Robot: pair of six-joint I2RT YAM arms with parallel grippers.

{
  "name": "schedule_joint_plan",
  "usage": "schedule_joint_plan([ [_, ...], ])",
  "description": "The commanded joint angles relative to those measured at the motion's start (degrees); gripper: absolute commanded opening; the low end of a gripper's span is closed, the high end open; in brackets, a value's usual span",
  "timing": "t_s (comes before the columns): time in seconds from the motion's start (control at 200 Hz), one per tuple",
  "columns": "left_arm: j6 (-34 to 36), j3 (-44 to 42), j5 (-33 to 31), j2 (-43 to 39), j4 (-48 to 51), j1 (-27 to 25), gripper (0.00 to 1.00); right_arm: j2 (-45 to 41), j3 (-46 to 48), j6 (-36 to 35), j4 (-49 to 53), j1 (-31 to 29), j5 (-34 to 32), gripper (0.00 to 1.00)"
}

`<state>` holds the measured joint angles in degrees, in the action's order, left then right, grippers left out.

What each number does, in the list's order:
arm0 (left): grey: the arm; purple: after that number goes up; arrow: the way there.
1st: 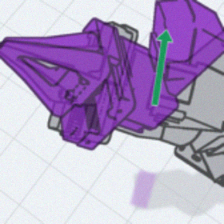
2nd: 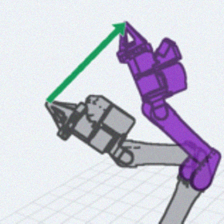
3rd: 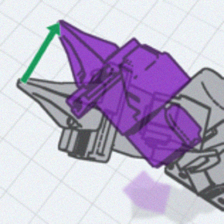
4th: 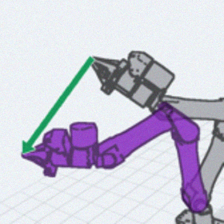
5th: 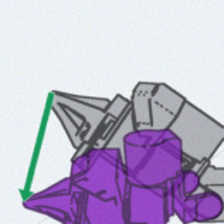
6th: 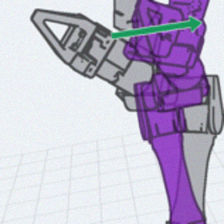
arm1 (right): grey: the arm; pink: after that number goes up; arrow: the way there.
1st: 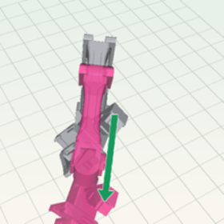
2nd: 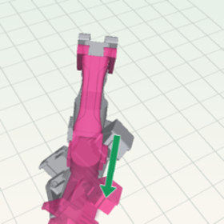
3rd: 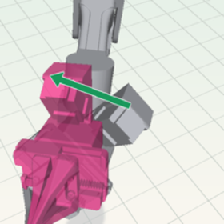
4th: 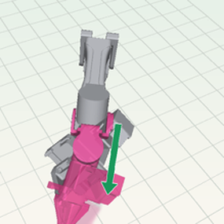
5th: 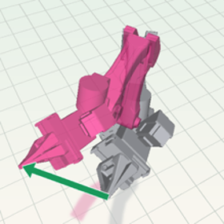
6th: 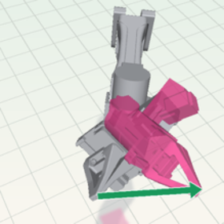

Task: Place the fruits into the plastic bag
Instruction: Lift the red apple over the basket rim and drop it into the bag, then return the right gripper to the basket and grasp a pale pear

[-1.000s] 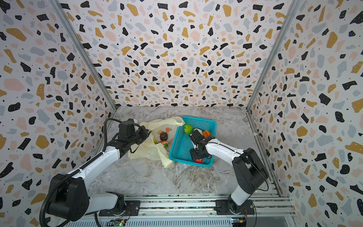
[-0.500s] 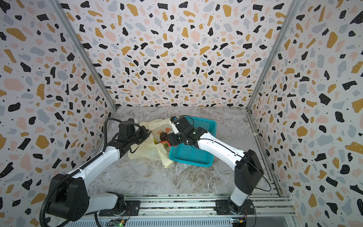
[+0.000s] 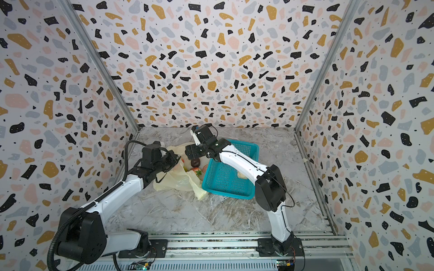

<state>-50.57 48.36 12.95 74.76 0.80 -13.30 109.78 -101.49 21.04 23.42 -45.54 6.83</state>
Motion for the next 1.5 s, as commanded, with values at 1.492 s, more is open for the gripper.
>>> schedule_joint_plan([
  [1.492, 1.09, 0.42, -0.14, -0.35, -1.13, -0.28, 0.0, -8.2, 30.46, 0.0, 8.1, 11.06, -21.86, 0.83],
])
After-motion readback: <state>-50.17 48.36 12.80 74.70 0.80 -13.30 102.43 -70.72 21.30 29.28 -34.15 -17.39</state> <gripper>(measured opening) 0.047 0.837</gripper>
